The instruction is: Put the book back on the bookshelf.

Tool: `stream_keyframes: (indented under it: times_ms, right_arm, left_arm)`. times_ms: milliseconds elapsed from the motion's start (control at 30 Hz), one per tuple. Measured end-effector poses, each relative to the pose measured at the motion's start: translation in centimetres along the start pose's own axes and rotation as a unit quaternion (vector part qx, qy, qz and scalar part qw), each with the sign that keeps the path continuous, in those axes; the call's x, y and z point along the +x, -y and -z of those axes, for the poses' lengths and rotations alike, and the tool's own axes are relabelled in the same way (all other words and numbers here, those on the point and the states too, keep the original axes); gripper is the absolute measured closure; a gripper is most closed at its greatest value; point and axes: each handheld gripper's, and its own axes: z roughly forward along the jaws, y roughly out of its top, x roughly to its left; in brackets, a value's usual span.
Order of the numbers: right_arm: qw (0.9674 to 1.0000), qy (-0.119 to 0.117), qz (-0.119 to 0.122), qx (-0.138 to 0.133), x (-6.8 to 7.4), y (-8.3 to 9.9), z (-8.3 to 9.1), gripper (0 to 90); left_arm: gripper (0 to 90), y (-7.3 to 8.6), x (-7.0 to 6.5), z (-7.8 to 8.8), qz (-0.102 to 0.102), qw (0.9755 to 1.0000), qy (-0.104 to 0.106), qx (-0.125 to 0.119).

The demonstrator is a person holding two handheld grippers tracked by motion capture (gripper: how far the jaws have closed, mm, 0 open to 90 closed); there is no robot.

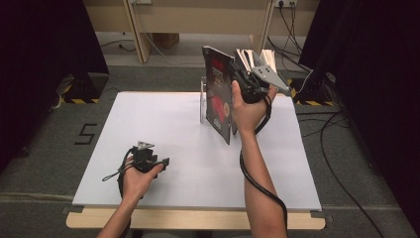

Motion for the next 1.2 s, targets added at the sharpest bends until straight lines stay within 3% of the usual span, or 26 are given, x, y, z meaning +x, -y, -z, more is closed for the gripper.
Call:
stream_keyframes:
  times_ms: [1200]
  right_arm:
    - [0.9998,0.016,-0.001,0.006,-0.2,-0.1,-4.2,87.8]
  left_arm:
    - [46.1,0.1,0.5,0.1,0.008,1.0,0.0,-0.003]
